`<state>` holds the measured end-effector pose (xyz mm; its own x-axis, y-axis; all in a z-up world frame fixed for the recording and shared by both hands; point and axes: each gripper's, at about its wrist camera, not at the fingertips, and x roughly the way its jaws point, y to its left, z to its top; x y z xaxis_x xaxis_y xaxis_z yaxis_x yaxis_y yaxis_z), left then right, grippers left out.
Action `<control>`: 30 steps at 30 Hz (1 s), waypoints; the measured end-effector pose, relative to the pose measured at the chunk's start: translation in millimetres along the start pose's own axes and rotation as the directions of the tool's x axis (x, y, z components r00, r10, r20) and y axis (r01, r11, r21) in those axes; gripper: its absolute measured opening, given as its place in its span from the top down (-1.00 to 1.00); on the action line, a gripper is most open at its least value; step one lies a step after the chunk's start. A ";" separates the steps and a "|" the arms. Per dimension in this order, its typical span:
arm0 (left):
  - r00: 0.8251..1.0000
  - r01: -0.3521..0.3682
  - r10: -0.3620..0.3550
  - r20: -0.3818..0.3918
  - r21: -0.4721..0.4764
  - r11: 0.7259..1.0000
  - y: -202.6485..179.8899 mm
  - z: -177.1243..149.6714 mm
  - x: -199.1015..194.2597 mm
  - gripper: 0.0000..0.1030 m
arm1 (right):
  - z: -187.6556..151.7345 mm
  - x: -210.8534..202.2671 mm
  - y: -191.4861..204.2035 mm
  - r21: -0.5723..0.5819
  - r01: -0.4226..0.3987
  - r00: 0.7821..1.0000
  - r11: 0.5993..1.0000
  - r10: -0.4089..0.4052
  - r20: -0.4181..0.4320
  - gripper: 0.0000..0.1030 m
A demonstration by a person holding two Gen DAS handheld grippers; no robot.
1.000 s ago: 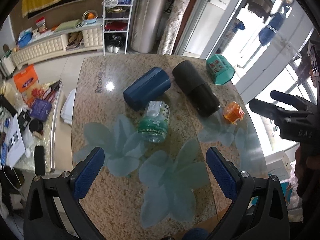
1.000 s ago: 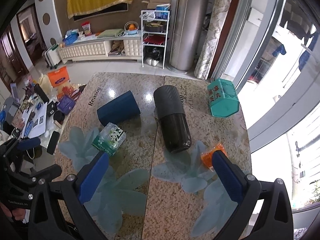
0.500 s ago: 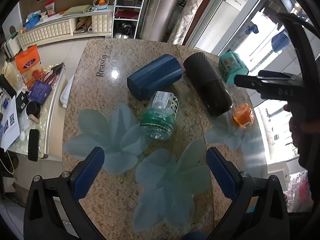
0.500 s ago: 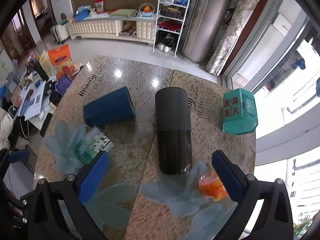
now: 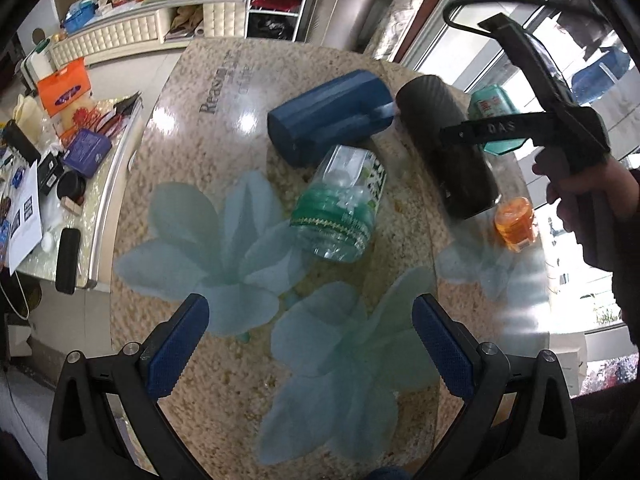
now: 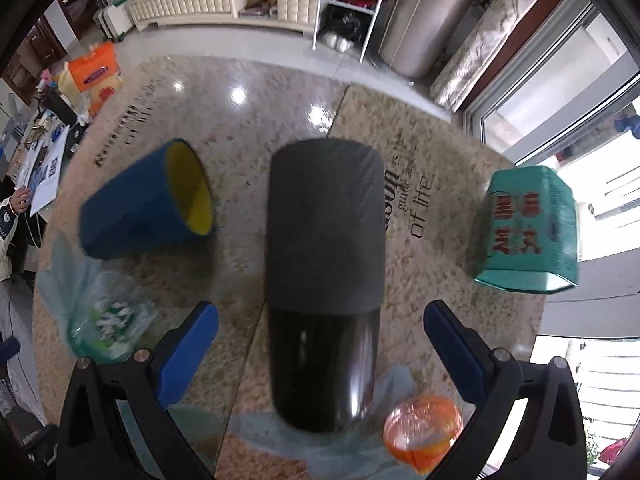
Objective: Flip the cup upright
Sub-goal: 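Move the right gripper toward the black tumbler lying on its side, then close the right gripper around the black tumbler's body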
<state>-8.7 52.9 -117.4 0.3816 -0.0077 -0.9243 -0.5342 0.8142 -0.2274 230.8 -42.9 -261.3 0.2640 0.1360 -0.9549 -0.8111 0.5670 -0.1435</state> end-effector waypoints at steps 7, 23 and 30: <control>0.999 -0.028 0.027 -0.029 -0.048 0.998 13.5 -5.0 7.7 -0.98 | 7.0 28.2 -4.8 0.012 -0.012 0.995 1.000 0.013 -0.096 -1.00; 0.997 -0.052 0.046 -0.064 -0.096 0.994 28.2 -15.0 14.8 -0.98 | -6.6 21.7 -2.3 0.039 -0.104 0.983 0.994 0.109 -0.150 -0.44; 0.998 -0.053 0.049 -0.039 -0.090 0.995 27.7 -18.3 1.4 -0.98 | -22.1 14.9 -8.2 0.074 -0.108 0.981 0.991 0.119 -0.150 -0.43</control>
<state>-36.8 64.8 -130.6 0.3249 0.0098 -0.9457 -0.6196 0.7576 -0.2051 229.9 -63.4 -280.1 0.0844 0.0785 -0.9933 -0.7941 0.6075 -0.0194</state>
